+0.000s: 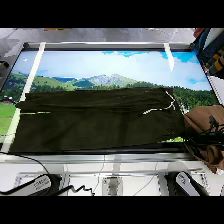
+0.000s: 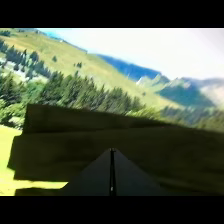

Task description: Fold the clothes and pants, and hang the long-sleeved shirts on hangers.

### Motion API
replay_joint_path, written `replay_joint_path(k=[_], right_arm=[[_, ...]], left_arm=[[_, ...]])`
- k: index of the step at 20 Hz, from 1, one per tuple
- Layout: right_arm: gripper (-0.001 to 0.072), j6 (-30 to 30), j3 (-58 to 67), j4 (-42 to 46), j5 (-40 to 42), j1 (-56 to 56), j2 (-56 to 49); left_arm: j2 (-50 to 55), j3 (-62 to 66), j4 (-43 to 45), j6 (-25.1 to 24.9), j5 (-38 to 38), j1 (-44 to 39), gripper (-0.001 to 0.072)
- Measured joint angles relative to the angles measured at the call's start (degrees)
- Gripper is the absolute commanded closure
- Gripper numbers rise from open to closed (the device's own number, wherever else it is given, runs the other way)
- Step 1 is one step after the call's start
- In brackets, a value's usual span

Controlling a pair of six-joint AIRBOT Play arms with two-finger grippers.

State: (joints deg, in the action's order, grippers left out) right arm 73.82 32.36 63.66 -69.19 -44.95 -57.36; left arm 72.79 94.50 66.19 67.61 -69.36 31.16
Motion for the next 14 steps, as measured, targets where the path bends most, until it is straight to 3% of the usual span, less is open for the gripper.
replay_joint_path(k=[3, 4, 5, 6, 8, 9, 14], right_arm=[[0.0235, -1.0, -4.1, -5.4, 8.1, -0.5, 0.5], [0.0235, -1.2, -4.9, -6.7, 10.6, -0.5, 0.6], [0.0235, -1.3, -5.3, -7.5, 12.9, -0.6, 0.5], [0.0277, -1.4, -5.8, -8.7, 15.0, -0.6, 0.2], [0.0403, -1.6, -6.3, -10.3, 18.1, -0.7, -0.6], [0.0415, -1.6, -6.4, -11.0, 19.5, -0.7, -0.8], [0.0677, -2.0, -6.8, -12.5, 25.0, -0.7, -1.3]], left_arm=[[-5.5, -13.2, 5.5, -2.2, 7.0, -2.6, 0.0658], [-6.5, -16.8, 6.3, -2.6, 8.5, -3.0, 0.0493], [-7.1, -20.5, 7.1, -2.8, 9.4, -3.3, 0.0279], [-7.5, -23.7, 7.6, -2.9, 9.7, -3.5, 0.0198], [-7.8, -29.5, 8.5, -1.5, 10.4, -3.3, 0.0200], [-7.9, -31.7, 8.9, -0.2, 10.5, -2.9, 0.0200], [-8.6, -36.5, 9.9, 2.9, 6.3, 2.0, 0.0199]])
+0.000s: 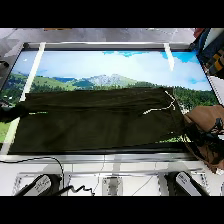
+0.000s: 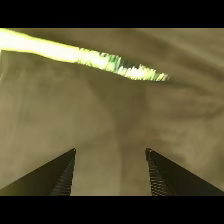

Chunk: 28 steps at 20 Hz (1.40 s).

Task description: Fold the clothes and pants, and hang the long-sleeved shirts on hangers.

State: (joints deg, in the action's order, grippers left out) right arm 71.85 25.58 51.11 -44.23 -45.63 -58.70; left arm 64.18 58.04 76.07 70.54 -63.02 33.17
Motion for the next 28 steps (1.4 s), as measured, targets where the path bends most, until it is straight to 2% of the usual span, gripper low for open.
replay_joint_path(k=[6, 12, 13, 14, 15, 16, 19, 20, 21, 25, 28], right_arm=[[0.0680, -0.7, -0.1, -0.4, 1.8, 0.0, -0.1], [0.0681, -0.9, -0.1, -1.3, 1.8, 0.0, -0.1], [0.0681, -0.9, -0.1, -1.4, 1.7, 0.0, -0.1], [0.0681, -0.9, -0.1, -1.6, 1.5, 0.0, -0.1], [0.0681, -0.9, -0.1, -1.6, 1.2, 0.0, -0.1], [0.0681, -0.9, -0.1, -1.6, 0.9, 0.0, -0.1], [0.0680, -1.0, -0.1, -1.7, 0.3, 0.0, -0.1], [0.0681, -1.0, -0.1, -1.7, -0.1, 0.0, -0.1], [0.0681, -1.0, -0.1, -1.6, -0.5, 0.0, -0.1], [0.0681, -1.1, 0.0, 0.5, -1.9, 0.0, -0.1], [0.0682, -1.1, 0.2, 1.8, -2.5, 0.0, 0.2]], left_arm=[[-3.0, -2.6, 0.2, 1.0, -7.0, 10.8, 0.0200], [-9.2, -11.4, -0.1, -0.1, -6.9, 21.7, 0.0197], [-9.6, -12.7, -0.1, -0.1, -6.9, 23.2, 0.0170], [-9.9, -13.9, -0.1, -0.1, -6.8, 24.4, 0.0081], [-10.1, -15.1, 0.0, -0.1, -6.4, 25.6, 0.0023], [-10.3, -16.4, 0.1, -0.1, -5.9, 26.5, 0.0003], [-10.3, -20.2, 1.0, -0.2, -2.5, 28.0, 0.0025], [-10.0, -21.4, 1.3, -0.3, -0.9, 28.2, 0.0080], [-9.5, -22.4, 1.4, -0.3, 0.6, 28.4, 0.0094], [-5.2, -25.0, 0.9, -0.5, 6.4, 28.7, 0.0095], [-1.7, -25.6, -1.8, -1.6, 9.9, 28.8, 0.0212]])
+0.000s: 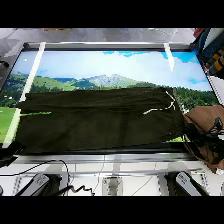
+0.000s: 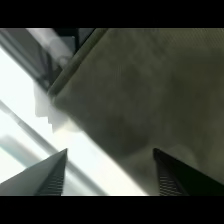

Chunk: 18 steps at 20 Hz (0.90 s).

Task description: Fold the clothes and pants, and hang the long-sleeved shirts on hangers.

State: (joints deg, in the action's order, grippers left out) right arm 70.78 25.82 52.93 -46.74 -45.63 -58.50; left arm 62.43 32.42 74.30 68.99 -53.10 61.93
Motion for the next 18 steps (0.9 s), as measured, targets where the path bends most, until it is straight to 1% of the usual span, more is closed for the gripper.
replay_joint_path(k=[1, 2, 3, 4, 5, 6, 11, 15, 18], right_arm=[[0.0682, 0.0, 0.1, 0.4, -0.1, 0.0, 0.3], [0.0681, 0.0, 0.3, 0.8, -0.3, 0.0, 0.6], [0.0681, 0.0, 0.5, 1.3, -0.7, 0.0, 1.0], [0.0681, 0.0, 0.8, 1.9, -1.0, 0.0, 1.5], [0.0682, 0.0, 1.0, 2.6, -1.4, 0.0, 2.1], [0.0681, 0.0, 1.1, 3.2, -1.8, 0.0, 2.7], [0.0682, 0.0, 1.5, 5.7, -5.5, 0.0, 8.3], [0.0682, 0.2, 1.7, 7.2, -9.6, 0.0, 16.5], [0.0682, 2.2, 4.0, 10.8, -13.3, 0.0, 22.7]], left_arm=[[0.7, -0.1, -1.3, -0.2, 1.5, 0.0, 0.0230], [1.4, -0.1, -2.7, -0.3, 3.3, 0.0, 0.0231], [2.0, -0.2, -3.8, -0.5, 4.9, 0.0, 0.0301], [2.4, -0.3, -4.4, -0.5, 6.7, 0.0, 0.0481], [2.6, -0.3, -4.5, -0.7, 8.0, 0.0, 0.0612], [2.8, -0.3, -5.1, -0.7, 8.7, 0.0, 0.0684], [0.7, 3.7, -6.3, -0.9, 6.7, 0.0, 0.0686], [-4.3, 10.7, -7.0, -0.9, 4.6, 0.0, 0.0686], [-8.3, 14.3, -7.1, -0.9, 4.0, 0.0, 0.0686]])
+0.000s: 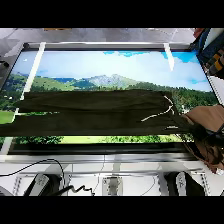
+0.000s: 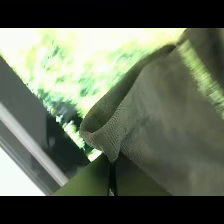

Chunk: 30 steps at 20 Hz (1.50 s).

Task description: Fold the clothes and pants, and hang the long-sleeved shirts on hangers.

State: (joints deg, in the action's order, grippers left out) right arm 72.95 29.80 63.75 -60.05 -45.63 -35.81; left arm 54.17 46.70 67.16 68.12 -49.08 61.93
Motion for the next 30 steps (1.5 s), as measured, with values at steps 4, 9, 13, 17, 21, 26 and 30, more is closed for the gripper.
replay_joint_path(k=[4, 9, 13, 17, 21, 26, 30], right_arm=[[0.0682, 3.5, 6.4, 7.3, -5.1, 0.0, 6.0], [0.0682, 6.2, 12.9, 12.0, -7.2, 0.0, 9.4], [0.0682, 7.5, 13.5, 7.7, -5.4, 0.1, 5.7], [0.0681, 9.2, 13.4, 0.4, 2.3, 0.1, -4.1], [0.0681, 10.2, 13.4, -8.3, 12.0, 1.5, -15.8], [0.0555, 10.9, 13.4, -16.3, 28.2, 8.2, -27.4], [0.0094, 11.6, 13.5, -18.7, 39.6, 13.2, -32.3]], left_arm=[[-2.6, 1.7, 0.0, 0.0, -0.2, 0.0, 0.0686], [-3.3, 2.3, -0.1, 0.0, -2.8, -1.0, 0.0690], [-0.2, 2.4, -0.3, 1.1, 5.6, -7.0, 0.0689], [7.5, 3.3, -0.3, 4.3, 14.9, -16.6, 0.0689], [17.1, 8.8, -0.3, 6.6, 23.8, -26.3, 0.0688], [27.5, 17.2, -0.3, 11.5, 29.8, -32.8, 0.0618], [30.4, 20.1, 0.4, 13.9, 32.1, -34.9, 0.0008]])
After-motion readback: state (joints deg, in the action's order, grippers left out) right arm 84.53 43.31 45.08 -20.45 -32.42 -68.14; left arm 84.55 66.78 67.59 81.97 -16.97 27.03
